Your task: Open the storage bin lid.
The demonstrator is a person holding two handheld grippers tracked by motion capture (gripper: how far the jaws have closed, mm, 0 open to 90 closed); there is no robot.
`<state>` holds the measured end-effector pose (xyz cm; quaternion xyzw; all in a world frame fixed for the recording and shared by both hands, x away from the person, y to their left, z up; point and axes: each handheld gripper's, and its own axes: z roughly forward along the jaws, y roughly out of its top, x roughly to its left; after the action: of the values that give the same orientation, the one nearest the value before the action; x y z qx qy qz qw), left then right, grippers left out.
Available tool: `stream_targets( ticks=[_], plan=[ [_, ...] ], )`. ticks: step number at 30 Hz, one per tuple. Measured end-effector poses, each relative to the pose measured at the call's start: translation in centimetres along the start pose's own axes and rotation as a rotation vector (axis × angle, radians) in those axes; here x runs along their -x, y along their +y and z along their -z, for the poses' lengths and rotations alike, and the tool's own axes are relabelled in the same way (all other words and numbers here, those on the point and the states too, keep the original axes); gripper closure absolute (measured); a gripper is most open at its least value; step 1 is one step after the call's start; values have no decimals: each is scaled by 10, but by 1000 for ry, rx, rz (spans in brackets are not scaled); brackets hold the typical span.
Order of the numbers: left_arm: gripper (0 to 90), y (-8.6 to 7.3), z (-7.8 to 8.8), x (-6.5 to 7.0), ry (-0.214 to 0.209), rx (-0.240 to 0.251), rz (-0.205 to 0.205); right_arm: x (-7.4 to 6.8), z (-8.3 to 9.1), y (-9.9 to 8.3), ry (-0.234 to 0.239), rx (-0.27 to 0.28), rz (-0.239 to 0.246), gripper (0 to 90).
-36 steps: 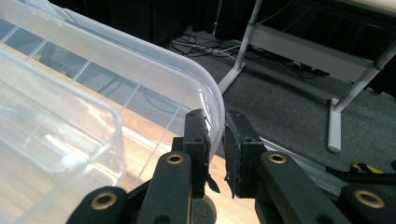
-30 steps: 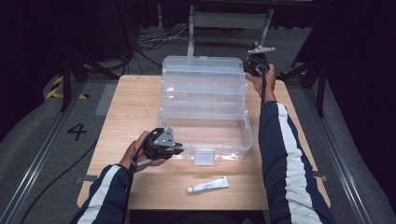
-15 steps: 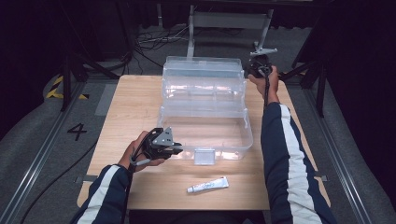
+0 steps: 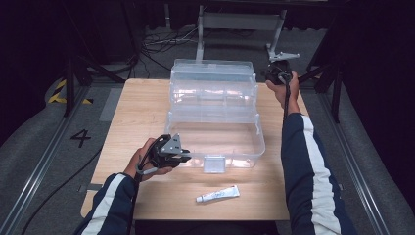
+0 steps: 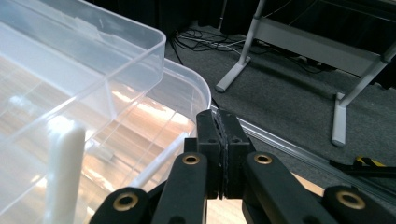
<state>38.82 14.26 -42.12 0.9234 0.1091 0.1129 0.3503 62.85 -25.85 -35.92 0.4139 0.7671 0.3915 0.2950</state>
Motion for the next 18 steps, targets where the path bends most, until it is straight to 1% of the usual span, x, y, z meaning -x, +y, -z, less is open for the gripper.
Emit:
stream_targets(
  ticks=[4,6,7,8,14,16,18],
  plan=[
    [757,0,1,1,5,-2,3,-4,12,-3,2,4,26,875],
    [758,0,2,1,13,0,-7,-6,19,-4,-5,10,34,875],
    [760,0,2,1,15,-1,-10,-6,24,-5,-20,13,49,876],
    [761,0,2,1,16,-1,-10,-7,27,-5,-25,10,56,877],
    [763,1,3,1,15,-5,-6,-7,50,-7,3,44,65,882],
    [764,1,3,1,13,-6,-8,-6,56,-10,25,56,45,888],
    [765,1,3,1,11,-10,-11,-7,61,-13,21,55,56,889]
  ],
)
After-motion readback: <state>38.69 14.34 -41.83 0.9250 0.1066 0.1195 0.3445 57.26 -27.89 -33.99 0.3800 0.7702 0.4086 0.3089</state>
